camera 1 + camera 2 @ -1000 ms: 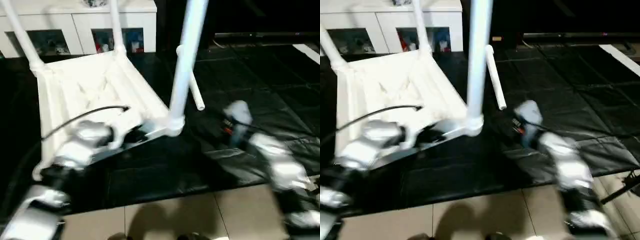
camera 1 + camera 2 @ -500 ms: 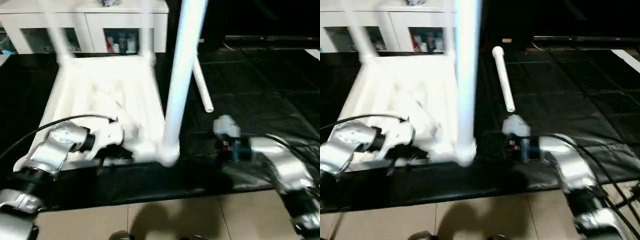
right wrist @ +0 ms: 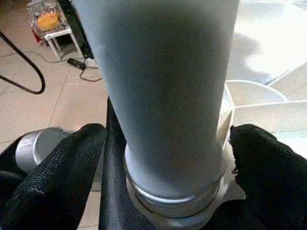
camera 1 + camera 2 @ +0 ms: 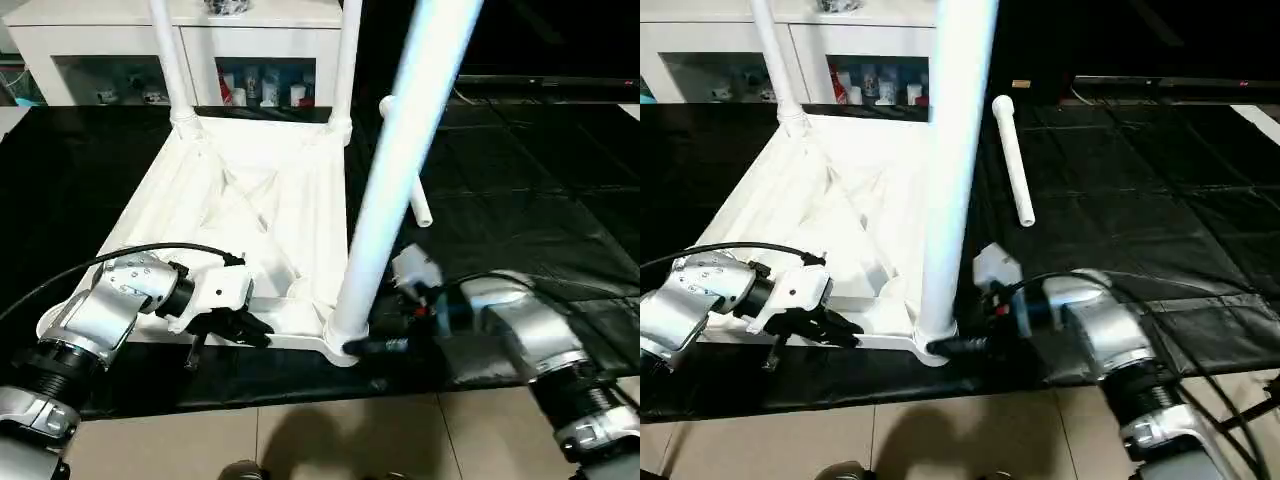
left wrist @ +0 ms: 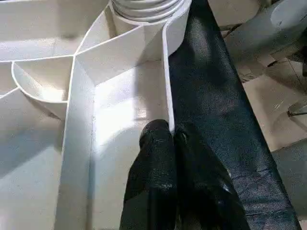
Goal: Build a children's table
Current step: Rotate leg to tighten
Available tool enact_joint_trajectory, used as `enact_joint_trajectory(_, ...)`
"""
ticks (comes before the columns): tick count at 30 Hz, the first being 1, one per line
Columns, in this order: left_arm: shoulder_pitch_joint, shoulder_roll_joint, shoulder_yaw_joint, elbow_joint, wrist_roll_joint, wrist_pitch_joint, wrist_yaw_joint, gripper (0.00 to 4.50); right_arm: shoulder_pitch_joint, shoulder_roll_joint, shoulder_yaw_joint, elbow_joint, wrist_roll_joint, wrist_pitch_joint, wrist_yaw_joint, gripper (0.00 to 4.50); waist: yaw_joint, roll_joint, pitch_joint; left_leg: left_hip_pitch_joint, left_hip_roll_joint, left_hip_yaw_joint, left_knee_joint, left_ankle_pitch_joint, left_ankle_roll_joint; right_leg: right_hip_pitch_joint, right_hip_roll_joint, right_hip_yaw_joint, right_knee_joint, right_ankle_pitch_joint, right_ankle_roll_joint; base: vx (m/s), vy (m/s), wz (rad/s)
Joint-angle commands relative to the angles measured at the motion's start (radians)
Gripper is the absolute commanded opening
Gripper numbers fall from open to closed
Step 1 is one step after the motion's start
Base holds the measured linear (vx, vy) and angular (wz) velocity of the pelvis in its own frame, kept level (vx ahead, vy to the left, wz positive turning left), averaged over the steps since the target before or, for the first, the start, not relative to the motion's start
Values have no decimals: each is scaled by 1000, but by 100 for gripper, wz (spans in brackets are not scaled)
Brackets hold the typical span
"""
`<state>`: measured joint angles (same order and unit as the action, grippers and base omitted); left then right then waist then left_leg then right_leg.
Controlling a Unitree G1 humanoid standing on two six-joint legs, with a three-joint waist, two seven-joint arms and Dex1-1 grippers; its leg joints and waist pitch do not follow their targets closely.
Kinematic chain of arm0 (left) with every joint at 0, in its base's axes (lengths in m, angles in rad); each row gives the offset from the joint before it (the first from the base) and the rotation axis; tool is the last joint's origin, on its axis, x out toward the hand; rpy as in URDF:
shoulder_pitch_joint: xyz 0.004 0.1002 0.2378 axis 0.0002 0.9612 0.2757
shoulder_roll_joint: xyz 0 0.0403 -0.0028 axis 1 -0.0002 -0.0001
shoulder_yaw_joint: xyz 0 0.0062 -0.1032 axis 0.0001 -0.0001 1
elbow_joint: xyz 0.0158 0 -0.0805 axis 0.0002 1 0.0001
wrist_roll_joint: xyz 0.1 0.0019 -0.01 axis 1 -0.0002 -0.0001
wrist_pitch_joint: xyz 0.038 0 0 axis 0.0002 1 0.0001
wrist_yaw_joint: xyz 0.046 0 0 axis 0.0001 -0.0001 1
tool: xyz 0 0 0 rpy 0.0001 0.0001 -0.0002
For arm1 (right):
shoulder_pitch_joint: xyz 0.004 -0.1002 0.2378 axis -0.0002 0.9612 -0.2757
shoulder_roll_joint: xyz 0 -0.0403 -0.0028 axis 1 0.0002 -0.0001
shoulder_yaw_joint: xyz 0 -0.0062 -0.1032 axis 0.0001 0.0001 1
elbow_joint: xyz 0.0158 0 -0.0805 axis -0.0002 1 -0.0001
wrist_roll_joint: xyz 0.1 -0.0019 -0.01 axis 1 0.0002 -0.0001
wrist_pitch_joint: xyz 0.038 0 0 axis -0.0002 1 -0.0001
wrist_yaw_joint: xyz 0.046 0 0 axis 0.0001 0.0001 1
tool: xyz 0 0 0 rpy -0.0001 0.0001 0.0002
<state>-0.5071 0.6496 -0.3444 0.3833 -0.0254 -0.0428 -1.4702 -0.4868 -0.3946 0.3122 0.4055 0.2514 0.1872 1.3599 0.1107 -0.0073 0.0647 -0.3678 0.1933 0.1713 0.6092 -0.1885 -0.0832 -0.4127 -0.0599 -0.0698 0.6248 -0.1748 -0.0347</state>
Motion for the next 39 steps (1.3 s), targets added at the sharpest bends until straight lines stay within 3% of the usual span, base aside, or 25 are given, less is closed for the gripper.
enact_joint_trajectory(1, 3, -4, -24, -40, 0, -23, -27, 0, -20, 4, 7, 10, -13, -7, 9, 412, -8, 1, -77, 9, 39, -5, -70, -149, 46, 58, -77, 54, -71, -223, -190, 0, 0, 0)
enact_joint_trajectory(13, 5, -15, -28, -39, 3, -22, -16, 0, -36, 21, 9, 46, -18, -12, 27, 310, -8, 0, -79, 9, 39, -4, -70, -142, 46, 58, -77, 54, -69, -212, -192, 0, 0, 0)
enact_joint_trajectory(14, 5, -16, -28, -39, 3, -22, -16, 0, -36, 21, 9, 46, -17, -12, 27, 286, -7, 0, -79, 9, 39, -4, -69, -140, 46, 58, -78, 54, -69, -211, -191, 0, 0, 0)
enact_joint_trajectory(18, 3, -24, -23, -40, -6, -12, -11, 0, -33, 27, 6, 46, -14, -10, 23, 274, -7, 3, -78, 9, 39, -5, -70, -143, 45, 58, -77, 53, -69, -215, -191, 0, 0, 0)
enact_joint_trajectory(21, -15, -58, -7, -35, -8, 57, 45, 0, -33, 65, -17, 66, -20, -8, -63, 271, -9, 3, -78, 10, 39, -4, -70, -150, 40, 56, -78, 53, -69, -216, -197, 0, 0, 0)
enact_joint_trajectory(23, -44, -88, 6, -9, 10, 111, 118, 0, -54, 102, -30, 118, -63, -7, -194, 270, -10, 6, -74, 12, 37, -6, -72, -175, 29, 55, -79, 53, -76, -265, -189, 0, 0, 0)
enact_joint_trajectory(25, -65, -118, 24, 12, 12, 143, 177, 0, -68, 130, -38, 153, -86, -14, -274, 270, -23, 4, -65, 19, 32, -10, -77, -239, -3, 52, -81, 50, -92, -405, -158, 0, 0, 0)
enact_joint_trajectory(26, -104, -176, 58, 39, 15, 197, 291, 0, -102, 189, -65, 222, -104, -1, -422, 270, -26, 2, -67, 19, 32, -12, -78, -242, -11, 56, -82, 50, -91, -416, -151, 0, 0, 0)
enact_joint_trajectory(27, -122, -208, 75, 50, 20, 230, 358, 0, -121, 223, -83, 261, -105, 0, -498, 270, -36, 4, -63, 23, 29, -13, -79, -264, -19, 51, -81, 48, -100, -469, -137, 0, 0, 0)
enact_joint_trajectory(28, -127, -216, 79, 53, 22, 240, 376, 0, -126, 233, -89, 271, -105, 0, -519, 270, -42, 0, -65, 21, 25, -16, -77, -268, -25, 56, -86, 44, -104, -514, -120, -51, 3, -6)
enact_joint_trajectory(30, -151, -254, 95, 67, 36, 278, 455, 0, -155, 281, -119, 327, -101, 3, -624, 269, -51, -3, -70, 9, 26, -19, -79, -225, -17, 64, -85, 45, -100, -466, -115, 0, 0, 0)
enact_joint_trajectory(33, -192, -336, 141, 85, 47, 373, 618, 0, -207, 353, -159, 435, -123, -8, -839, 268, -65, -1, -74, 12, 25, -14, -72, -197, -9, 59, -80, 48, -93, -383, -149, 0, 0, 0)
enact_joint_trajectory(38, -202, -383, 153, 72, 70, 421, 702, 0, -244, 402, -188, 505, -138, -30, -962, 268, -61, -2, -83, 6, 23, -7, -65, -125, 27, 65, -76, 51, -76, -216, -193, 12, -2, 1)
enact_joint_trajectory(39, -198, -389, 149, 62, 74, 436, 712, 0, -259, 414, -203, 533, -145, -46, -978, 268, -59, 0, -92, 3, 24, -8, -63, -67, 51, 72, -74, 52, -60, -93, -219, 59, -10, 4)
